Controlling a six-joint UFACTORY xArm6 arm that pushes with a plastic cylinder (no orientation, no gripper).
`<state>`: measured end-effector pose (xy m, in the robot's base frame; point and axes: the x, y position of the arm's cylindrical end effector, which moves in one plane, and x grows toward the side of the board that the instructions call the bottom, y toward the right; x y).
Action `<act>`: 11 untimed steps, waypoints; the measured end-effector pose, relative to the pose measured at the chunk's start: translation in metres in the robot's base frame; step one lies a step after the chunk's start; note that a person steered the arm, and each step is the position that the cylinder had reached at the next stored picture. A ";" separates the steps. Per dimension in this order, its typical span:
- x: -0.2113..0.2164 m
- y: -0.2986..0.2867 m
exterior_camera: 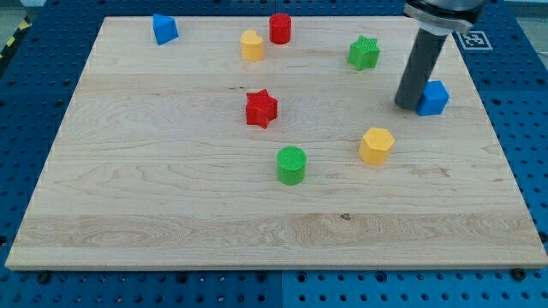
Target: Slightly move the cube to the top side
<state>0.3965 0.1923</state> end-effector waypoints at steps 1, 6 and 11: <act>0.024 0.006; 0.011 -0.007; 0.032 0.020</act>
